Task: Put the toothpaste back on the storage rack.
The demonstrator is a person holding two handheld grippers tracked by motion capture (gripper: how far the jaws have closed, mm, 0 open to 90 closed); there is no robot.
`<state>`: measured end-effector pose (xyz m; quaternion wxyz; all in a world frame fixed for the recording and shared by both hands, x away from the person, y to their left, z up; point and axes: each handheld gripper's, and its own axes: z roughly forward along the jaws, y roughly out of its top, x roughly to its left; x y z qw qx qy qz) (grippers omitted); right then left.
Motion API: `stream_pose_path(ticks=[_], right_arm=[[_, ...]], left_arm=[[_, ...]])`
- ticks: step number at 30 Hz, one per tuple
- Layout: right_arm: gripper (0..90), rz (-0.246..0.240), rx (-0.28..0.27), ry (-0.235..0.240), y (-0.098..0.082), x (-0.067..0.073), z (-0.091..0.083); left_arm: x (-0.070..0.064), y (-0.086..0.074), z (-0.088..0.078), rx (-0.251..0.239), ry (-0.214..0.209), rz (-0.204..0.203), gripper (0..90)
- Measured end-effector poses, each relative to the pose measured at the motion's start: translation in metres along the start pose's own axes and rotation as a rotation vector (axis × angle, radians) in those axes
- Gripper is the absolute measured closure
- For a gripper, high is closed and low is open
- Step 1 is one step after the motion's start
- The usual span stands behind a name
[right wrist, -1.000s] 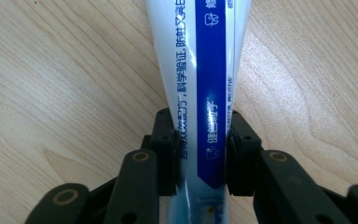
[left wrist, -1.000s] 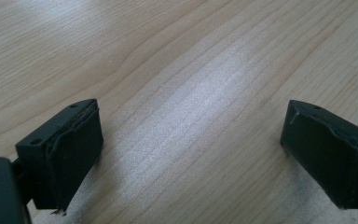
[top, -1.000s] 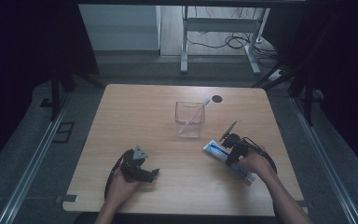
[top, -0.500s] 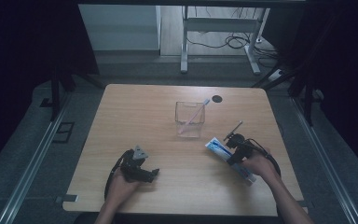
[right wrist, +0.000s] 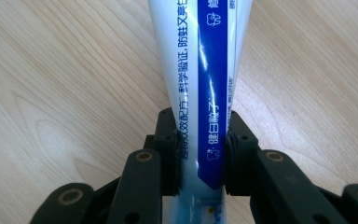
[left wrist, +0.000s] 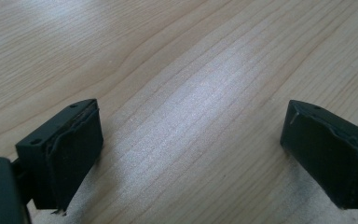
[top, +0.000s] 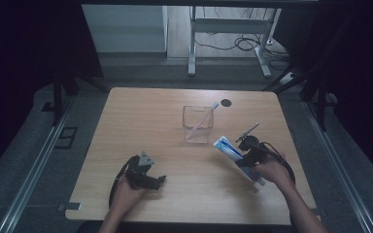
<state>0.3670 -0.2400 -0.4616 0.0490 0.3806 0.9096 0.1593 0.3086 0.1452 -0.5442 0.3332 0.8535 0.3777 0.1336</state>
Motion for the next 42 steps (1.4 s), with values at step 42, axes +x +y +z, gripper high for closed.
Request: stream_pose_path(ticks=[42], right_arm=[[70.8,0.027,-0.397,-0.030,0.012,0.006,-0.040]], left_arm=[[0.000,0.000,0.000,-0.001,0.001,0.004,5.5]])
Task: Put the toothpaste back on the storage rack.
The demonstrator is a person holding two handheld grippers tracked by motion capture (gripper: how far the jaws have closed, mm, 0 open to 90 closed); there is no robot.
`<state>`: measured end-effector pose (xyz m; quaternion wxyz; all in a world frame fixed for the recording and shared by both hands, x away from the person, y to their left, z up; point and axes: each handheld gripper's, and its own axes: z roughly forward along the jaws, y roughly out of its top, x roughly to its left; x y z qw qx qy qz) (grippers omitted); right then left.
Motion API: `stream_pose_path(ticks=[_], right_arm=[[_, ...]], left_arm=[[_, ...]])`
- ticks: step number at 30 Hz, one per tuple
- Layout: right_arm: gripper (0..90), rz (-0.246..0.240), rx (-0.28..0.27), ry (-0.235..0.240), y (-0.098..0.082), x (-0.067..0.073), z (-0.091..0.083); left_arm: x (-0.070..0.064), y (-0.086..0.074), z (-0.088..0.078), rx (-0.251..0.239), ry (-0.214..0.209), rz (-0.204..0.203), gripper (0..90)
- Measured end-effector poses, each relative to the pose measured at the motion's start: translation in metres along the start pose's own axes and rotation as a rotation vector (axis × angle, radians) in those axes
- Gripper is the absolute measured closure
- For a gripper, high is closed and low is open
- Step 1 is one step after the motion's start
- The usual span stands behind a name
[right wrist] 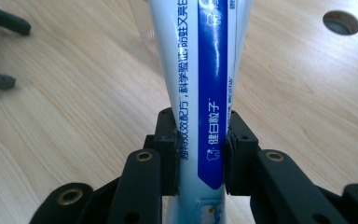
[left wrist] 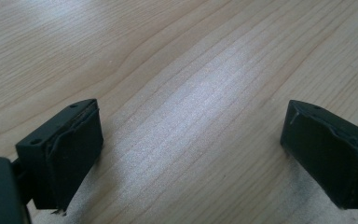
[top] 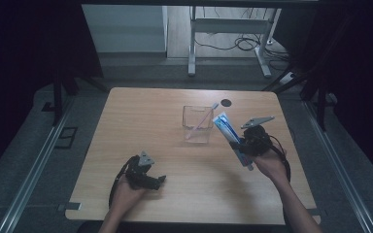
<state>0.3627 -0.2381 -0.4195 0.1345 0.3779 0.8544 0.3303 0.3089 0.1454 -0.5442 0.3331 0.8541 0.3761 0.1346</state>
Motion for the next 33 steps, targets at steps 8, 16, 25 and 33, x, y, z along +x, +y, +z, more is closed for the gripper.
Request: stream_pose_path(ticks=[8,16,25,33], right_arm=[[70.8,-0.005,-0.050,0.012,0.007,0.004,0.000],[70.8,-0.010,-0.084,0.015,0.015,0.009,0.003],[70.8,-0.017,-0.121,0.025,0.023,0.010,0.004],[70.7,-0.010,-0.160,0.031,0.034,0.009,0.004]], left_arm=[[0.000,0.000,0.000,-0.002,0.000,-0.002,5.5],[0.000,0.000,0.000,-0.001,0.000,-0.001,5.5],[0.000,0.000,0.000,-0.002,0.000,-0.001,5.5],[0.000,0.000,0.000,-0.002,-0.001,-0.001,5.5]])
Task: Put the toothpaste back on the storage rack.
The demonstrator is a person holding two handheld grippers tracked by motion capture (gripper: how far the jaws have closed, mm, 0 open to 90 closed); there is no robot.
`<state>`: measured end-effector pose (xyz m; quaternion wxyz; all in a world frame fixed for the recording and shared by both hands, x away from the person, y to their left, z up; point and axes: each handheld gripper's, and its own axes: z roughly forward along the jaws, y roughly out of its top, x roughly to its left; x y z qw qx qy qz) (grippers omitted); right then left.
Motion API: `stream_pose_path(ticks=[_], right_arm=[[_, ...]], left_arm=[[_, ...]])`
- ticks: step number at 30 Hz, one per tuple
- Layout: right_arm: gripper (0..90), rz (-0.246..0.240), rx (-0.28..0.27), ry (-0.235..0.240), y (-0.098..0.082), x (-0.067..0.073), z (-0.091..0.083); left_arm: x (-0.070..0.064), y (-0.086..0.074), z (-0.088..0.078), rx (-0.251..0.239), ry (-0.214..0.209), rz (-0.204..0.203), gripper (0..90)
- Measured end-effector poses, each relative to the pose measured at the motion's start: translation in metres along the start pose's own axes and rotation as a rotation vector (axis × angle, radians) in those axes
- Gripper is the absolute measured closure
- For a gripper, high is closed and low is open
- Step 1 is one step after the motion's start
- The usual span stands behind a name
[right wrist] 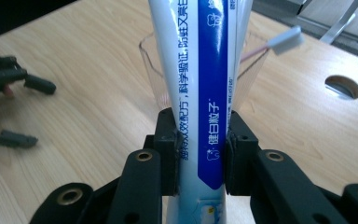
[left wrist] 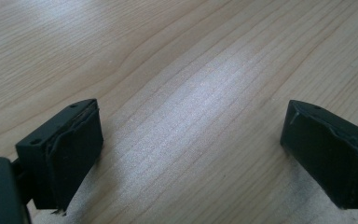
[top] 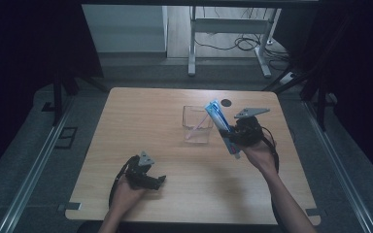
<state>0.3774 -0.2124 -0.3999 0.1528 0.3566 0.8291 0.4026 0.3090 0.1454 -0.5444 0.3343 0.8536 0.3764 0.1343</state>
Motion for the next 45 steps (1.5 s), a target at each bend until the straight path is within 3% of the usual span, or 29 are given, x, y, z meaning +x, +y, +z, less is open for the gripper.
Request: stream_pose_path(ticks=[14,26,45], right_arm=[[70.6,0.038,-0.069,0.024,0.019,-0.003,0.003],[70.6,0.036,-0.119,0.026,0.038,-0.001,0.007],[70.6,0.058,-0.156,0.028,0.058,0.001,0.032]], left_arm=[[0.000,0.000,0.000,-0.001,0.001,-0.001,5.5],[0.000,0.000,0.000,0.000,0.000,-0.001,5.5],[0.000,0.000,0.000,0.002,0.000,0.001,5.4]])
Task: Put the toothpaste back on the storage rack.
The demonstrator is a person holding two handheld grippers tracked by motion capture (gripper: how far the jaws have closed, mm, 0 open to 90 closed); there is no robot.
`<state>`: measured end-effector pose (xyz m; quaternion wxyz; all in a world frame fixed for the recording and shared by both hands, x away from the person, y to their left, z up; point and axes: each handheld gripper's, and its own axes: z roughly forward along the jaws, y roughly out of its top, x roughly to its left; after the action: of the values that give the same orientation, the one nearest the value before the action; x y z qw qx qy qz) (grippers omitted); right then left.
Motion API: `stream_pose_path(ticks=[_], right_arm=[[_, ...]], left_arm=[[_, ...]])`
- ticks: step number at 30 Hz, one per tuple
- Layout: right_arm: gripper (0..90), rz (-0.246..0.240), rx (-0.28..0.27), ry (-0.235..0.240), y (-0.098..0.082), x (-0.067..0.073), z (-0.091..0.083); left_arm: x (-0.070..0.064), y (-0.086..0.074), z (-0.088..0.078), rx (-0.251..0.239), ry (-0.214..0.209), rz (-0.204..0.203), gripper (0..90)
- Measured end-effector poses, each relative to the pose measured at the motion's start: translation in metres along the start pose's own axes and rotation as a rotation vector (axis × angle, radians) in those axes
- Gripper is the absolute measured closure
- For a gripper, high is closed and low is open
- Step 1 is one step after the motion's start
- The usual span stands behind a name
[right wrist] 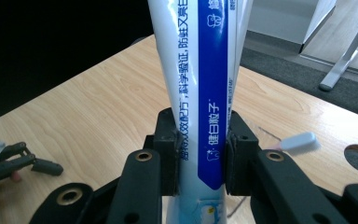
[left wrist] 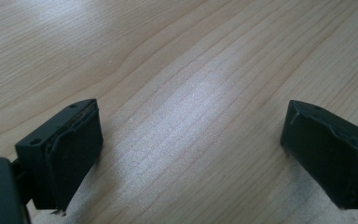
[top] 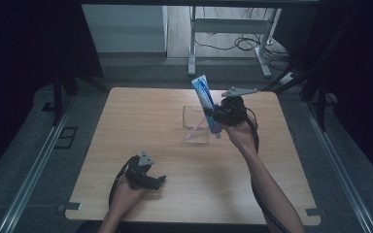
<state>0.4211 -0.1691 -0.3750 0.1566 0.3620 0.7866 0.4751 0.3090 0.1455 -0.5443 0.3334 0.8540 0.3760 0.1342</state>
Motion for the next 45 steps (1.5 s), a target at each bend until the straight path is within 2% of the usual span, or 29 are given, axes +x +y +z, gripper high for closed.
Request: stream_pose_path(ticks=[29,45], right_arm=[[70.5,-0.016,-0.050,0.001,0.030,0.000,0.040],[70.3,-0.027,-0.043,-0.007,0.019,-0.005,0.061]], left_arm=[[0.000,0.000,0.000,0.000,-0.001,0.000,5.3],[0.000,0.000,0.000,0.002,-0.002,-0.001,5.3]])
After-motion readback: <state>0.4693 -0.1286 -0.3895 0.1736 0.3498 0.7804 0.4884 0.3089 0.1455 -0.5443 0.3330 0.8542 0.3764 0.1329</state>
